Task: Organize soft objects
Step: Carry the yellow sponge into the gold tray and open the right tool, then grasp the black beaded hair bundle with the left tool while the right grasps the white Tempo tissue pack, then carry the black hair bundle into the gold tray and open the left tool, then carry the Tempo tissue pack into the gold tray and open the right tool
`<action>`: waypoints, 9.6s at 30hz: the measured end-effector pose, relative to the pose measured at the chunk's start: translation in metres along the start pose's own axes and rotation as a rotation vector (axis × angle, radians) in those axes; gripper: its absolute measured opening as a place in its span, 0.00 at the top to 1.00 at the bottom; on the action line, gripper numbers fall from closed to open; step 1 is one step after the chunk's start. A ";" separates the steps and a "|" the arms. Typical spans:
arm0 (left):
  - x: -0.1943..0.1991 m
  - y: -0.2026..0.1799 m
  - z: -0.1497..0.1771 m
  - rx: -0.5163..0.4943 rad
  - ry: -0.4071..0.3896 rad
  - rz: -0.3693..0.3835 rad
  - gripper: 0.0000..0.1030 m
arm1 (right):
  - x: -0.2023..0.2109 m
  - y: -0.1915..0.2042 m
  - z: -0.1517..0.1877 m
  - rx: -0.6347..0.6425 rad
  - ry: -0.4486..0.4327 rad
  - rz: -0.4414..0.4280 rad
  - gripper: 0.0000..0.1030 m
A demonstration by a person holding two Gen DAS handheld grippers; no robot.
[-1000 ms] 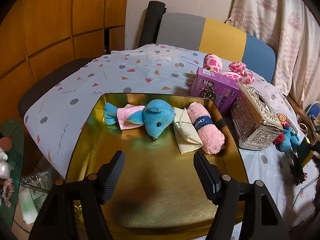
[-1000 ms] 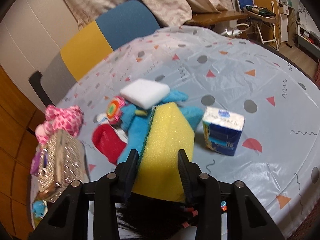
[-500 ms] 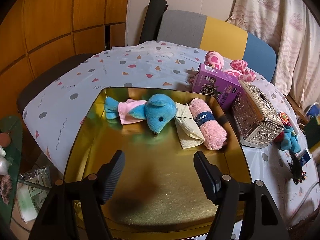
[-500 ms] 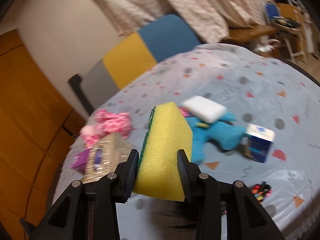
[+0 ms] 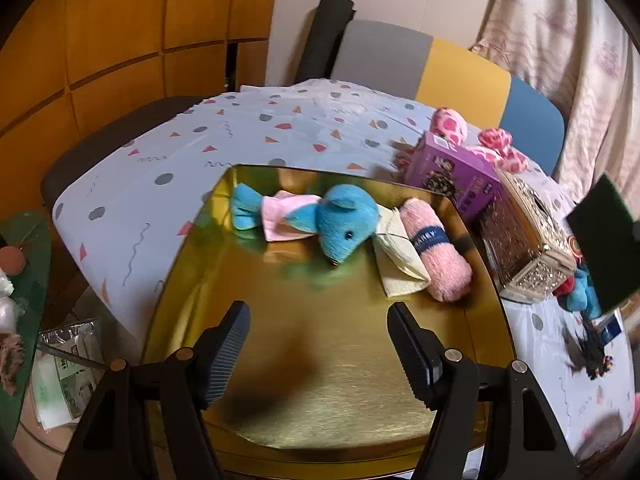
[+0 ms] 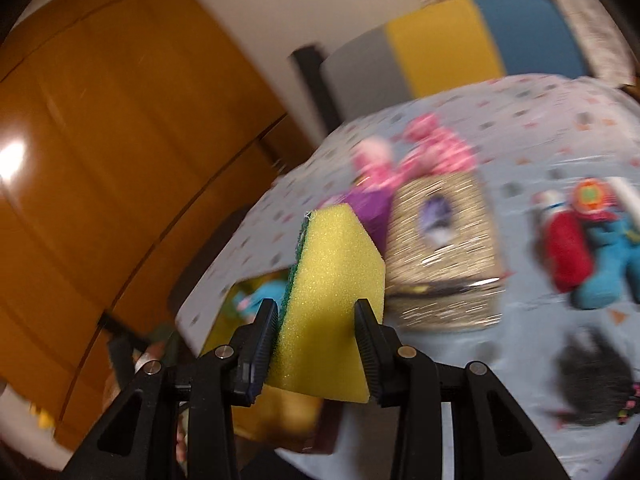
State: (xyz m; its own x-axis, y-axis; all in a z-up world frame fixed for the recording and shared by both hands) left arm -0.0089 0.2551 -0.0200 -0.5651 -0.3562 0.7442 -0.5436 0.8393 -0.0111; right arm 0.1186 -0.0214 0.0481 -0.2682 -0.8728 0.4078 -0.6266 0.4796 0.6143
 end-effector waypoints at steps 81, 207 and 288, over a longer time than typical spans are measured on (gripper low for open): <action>0.073 -0.182 0.020 -0.470 -0.120 0.252 0.21 | 0.250 -0.213 0.040 -0.583 -0.668 0.702 0.33; -0.064 0.031 -0.047 0.101 0.163 0.050 0.65 | 0.170 -0.278 0.020 -0.541 -0.130 1.031 0.49; 0.005 0.017 0.002 0.021 -0.043 0.006 0.38 | -0.118 0.038 0.038 0.287 0.277 0.226 0.49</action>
State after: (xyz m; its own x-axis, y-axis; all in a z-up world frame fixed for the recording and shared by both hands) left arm -0.0221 0.2665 -0.0181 -0.5945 -0.3688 0.7145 -0.5526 0.8329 -0.0299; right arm 0.0987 0.0963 -0.0029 -0.2403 -0.6734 0.6991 -0.7630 0.5763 0.2928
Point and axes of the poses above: each gripper's, at about its wrist camera, not at the fingertips, and x roughly against the way its jaws point, y to its left, z to its underside, the point moved 2 cm from there along -x, roughly the way its jaws point, and after that the axes turned 12 degrees about -z, right-handed, at the moved point
